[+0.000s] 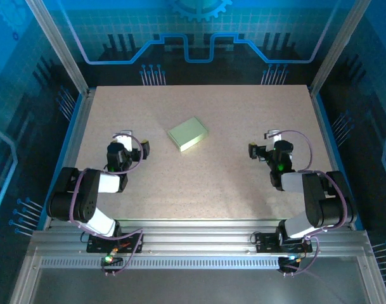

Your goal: Fold the paper box

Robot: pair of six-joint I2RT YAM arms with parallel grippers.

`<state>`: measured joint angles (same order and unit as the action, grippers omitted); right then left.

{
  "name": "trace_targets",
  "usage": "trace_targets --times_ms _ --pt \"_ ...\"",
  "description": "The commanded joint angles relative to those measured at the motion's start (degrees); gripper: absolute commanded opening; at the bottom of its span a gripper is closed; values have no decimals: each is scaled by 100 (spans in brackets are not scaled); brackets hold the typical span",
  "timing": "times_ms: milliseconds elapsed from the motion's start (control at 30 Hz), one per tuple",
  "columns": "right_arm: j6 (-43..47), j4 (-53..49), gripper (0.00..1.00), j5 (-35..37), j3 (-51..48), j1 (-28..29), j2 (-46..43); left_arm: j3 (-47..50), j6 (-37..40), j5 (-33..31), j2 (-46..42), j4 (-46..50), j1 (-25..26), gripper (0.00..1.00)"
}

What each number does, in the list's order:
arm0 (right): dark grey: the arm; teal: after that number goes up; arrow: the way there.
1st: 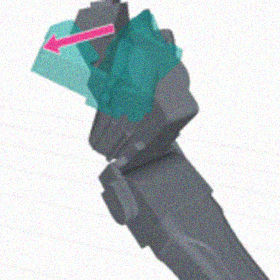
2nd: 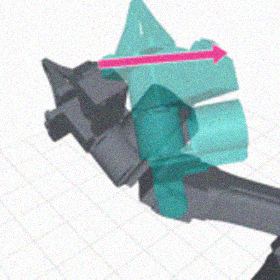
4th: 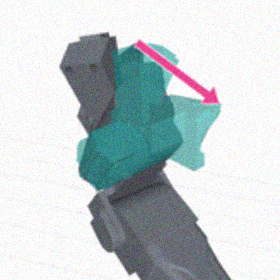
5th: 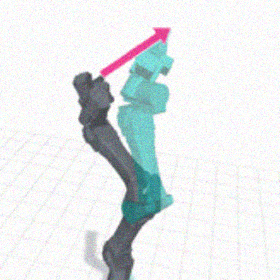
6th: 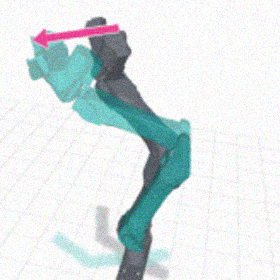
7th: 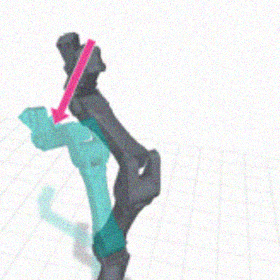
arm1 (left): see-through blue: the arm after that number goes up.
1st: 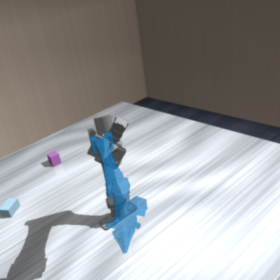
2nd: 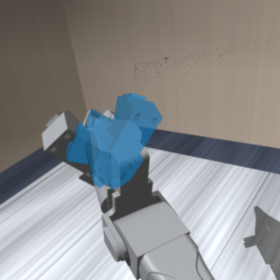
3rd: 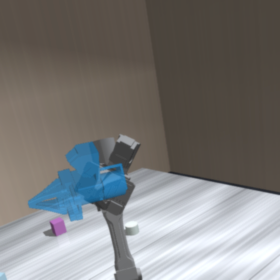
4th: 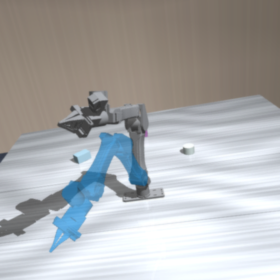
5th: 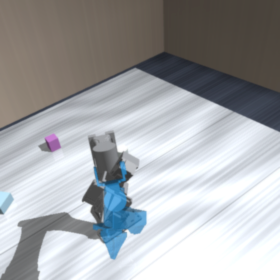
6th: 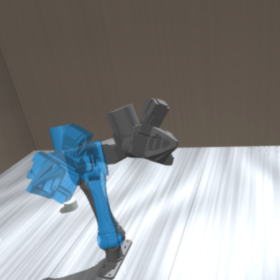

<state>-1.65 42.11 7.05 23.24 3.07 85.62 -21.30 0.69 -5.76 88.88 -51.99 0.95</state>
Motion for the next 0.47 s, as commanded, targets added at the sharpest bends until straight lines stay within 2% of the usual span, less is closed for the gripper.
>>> trace_targets --times_ms 0,433 --pt "84 175 100 31 106 62 42 -83 -17 154 2 -49 -58 99" --pt "87 175 100 28 103 62 38 -85 -7 247 -1 -40 -52 99"
